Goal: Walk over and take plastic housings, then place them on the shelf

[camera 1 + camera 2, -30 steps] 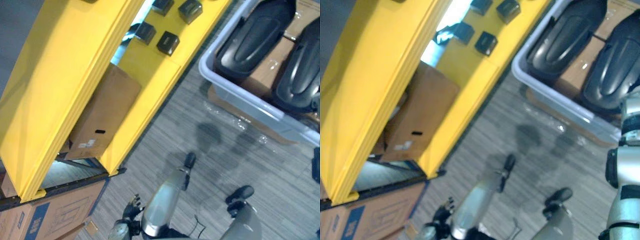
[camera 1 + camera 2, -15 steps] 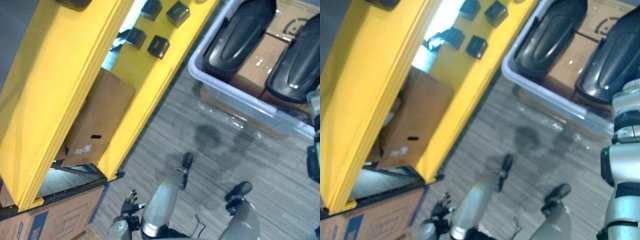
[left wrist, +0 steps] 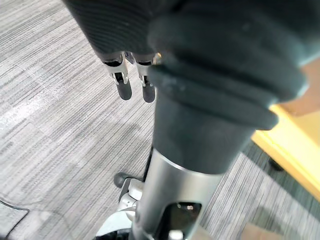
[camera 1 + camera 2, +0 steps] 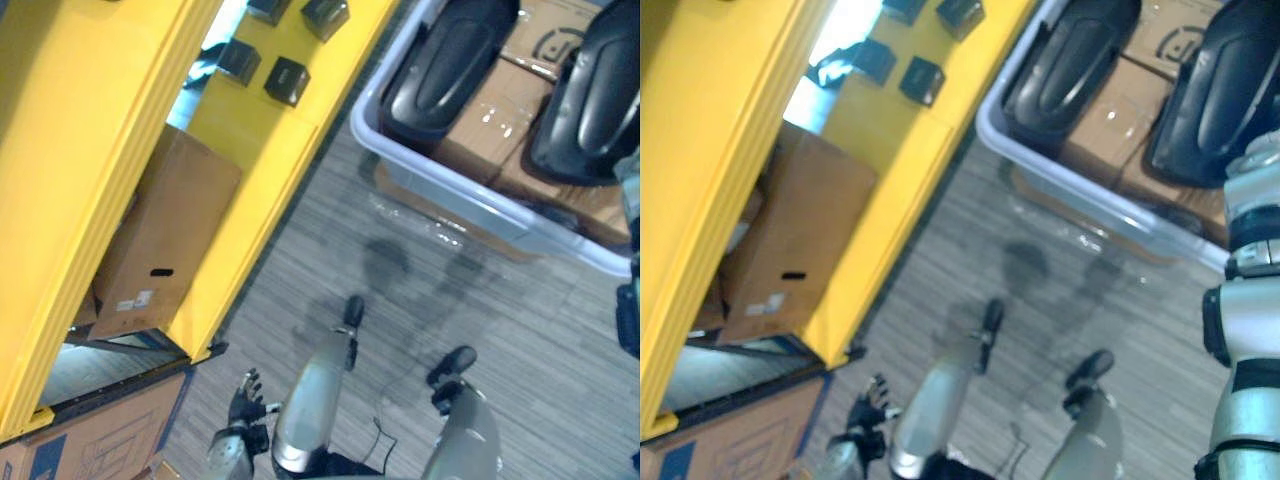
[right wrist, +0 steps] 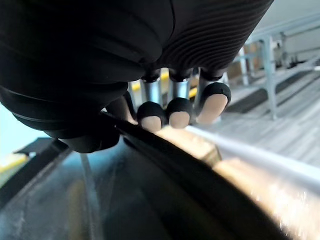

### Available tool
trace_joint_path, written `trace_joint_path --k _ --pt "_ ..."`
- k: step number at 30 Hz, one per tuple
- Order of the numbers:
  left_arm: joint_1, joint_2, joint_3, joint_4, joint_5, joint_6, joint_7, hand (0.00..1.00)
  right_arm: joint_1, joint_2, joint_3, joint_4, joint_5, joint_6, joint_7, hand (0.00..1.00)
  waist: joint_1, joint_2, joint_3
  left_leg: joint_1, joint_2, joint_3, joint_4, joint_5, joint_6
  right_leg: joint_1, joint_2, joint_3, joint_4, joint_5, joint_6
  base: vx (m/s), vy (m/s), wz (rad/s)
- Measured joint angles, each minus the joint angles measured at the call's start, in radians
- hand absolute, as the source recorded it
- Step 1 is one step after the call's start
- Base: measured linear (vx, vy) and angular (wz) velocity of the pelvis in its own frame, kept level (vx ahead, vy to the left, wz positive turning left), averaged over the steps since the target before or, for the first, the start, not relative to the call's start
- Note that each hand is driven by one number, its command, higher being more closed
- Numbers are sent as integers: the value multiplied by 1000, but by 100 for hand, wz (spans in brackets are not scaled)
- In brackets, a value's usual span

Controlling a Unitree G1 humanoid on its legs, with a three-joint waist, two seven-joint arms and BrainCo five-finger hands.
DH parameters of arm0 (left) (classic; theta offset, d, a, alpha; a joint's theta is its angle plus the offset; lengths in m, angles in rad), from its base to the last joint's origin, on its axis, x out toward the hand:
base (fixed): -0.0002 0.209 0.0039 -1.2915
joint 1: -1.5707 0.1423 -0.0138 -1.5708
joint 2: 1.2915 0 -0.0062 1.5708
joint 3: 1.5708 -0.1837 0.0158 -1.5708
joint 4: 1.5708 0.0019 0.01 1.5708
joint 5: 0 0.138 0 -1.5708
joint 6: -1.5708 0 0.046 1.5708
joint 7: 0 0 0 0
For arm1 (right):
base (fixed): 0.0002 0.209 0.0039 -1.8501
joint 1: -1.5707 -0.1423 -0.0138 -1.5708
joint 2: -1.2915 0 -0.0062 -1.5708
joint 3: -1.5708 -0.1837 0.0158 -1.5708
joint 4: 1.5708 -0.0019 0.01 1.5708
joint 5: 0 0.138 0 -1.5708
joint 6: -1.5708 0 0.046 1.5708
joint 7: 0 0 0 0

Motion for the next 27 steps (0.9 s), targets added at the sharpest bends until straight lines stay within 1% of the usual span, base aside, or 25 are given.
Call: trace_joint_path --k 1,2,4,5,6,7,8,9,11,13,14,16,18,19,20,21,23,24,26,27 --pt "0 12 0 -15 32 4 6 0 0 4 0 -11 0 -7 -1 100 0 -4 2 -4 10 0 14 -6 -7 0 12 5 -3 2 -4 -35 -15 -22" --pt "0 33 0 -30 61 8 5 0 0 15 0 -30 -2 -16 -2 100 -8 -11 7 -4 18 3 19 -8 -10 -2 21 10 -6 4 -7 -40 -15 -20" --pt "-6 63 13 -64 69 13 19 0 0 39 0 -42 -10 -36 -13 100 -23 -20 13 -5 29 5 20 -8 -11 -3 33 13 -13 5 -8 -52 -26 -13" --pt "-35 54 48 -155 62 3 27 0 3 44 0 -43 -16 -39 -19 100 -25 -20 13 -7 32 5 19 -6 -14 -8 37 14 -13 6 -10 -67 -33 -10" --pt "-68 48 55 -200 62 -13 39 0 3 47 0 -43 -17 -40 -21 100 -25 -20 13 -7 34 6 19 -5 -15 -13 38 16 -13 7 -12 -76 -22 -8" --pt "-160 33 62 -259 65 -47 50 0 3 52 1 -43 -17 -47 -21 100 -28 -20 13 -8 35 8 18 -3 -17 -16 39 18 -13 10 -18 -71 -10 -8" --pt "-268 3 58 -297 69 -72 58 0 2 57 3 -45 -19 -65 -21 100 -38 -22 14 -10 35 10 15 0 -15 -15 39 19 -13 15 -22 -56 -4 -6" --pt "-316 -9 51 -309 75 -84 59 0 2 62 4 -50 -20 -70 -22 100 -47 -24 16 -10 35 12 14 4 -14 -16 39 20 -14 19 -17 -29 4 -7" --pt "-436 -15 -1 -336 76 -88 56 0 -8 78 21 -60 -37 -101 -40 100 -82 -29 19 -8 36 26 5 8 -10 -21 39 28 -27 30 -14 -2 9 -13" --pt "-467 -23 -16 -335 75 -82 54 0 -20 79 21 -60 -56 -116 -57 100 -102 -29 19 -7 38 35 -1 9 -10 -26 41 35 -32 38 -17 51 1 -16" --pt "-493 -29 -17 -333 75 -69 54 0 -37 79 21 -60 -59 -124 -78 100 -110 -31 20 -5 44 42 -5 9 -10 -29 48 41 -32 47 -17 90 -21 -25" --pt "-534 -28 -25 -325 73 -39 52 0 -73 80 20 -62 -65 -133 -98 100 -117 -35 23 7 51 61 -19 11 -12 -36 51 45 -29 50 -21 75 -35 -23" --pt "-611 -20 -33 -315 65 -1 43 0 -83 81 19 -106 -78 -179 -125 100 -135 -39 26 21 62 61 -23 11 -12 -27 61 45 -27 52 -22 64 -37 -9" --pt "-636 -17 -37 -306 63 9 41 0 -84 83 19 -114 -83 -194 -131 100 -138 -41 27 26 65 62 -26 11 -12 -23 64 45 -28 52 -22 41 -36 -5" --pt "-692 -10 -43 -285 62 30 38 0 -87 90 19 -130 -96 -217 -138 100 -149 -46 24 35 67 62 -34 14 -17 -19 67 46 -28 52 -22 17 -31 -5" --pt "-714 -2 -42 -279 59 41 38 0 -91 99 19 -142 -96 -229 -145 100 -156 -50 25 39 68 63 -38 16 -20 -18 69 47 -28 52 -23 8 -38 -6" --pt "-806 18 -41 -237 57 79 48 0 -98 136 18 -191 -97 -270 -174 100 -175 -71 23 45 75 72 -50 21 -28 -18 80 53 -43 56 -29 -9 -38 -14" --pt "-824 26 -41 -229 56 86 51 0 -101 147 18 -203 -98 -279 -176 100 -181 -76 24 45 78 73 -51 22 -30 -18 84 54 -48 60 -34 -20 -35 -15" --pt "-887 40 -39 -191 55 127 72 0 -100 177 18 -240 -138 -312 -181 100 -196 -95 23 46 88 81 -51 23 -32 -18 96 61 -61 68 -40 -15 -21 -15" --pt "-898 41 -38 -188 55 132 79 0 -100 182 18 -250 -139 -319 -187 100 -199 -99 23 46 89 83 -50 23 -32 -18 98 63 -64 70 -40 -10 -14 -11"
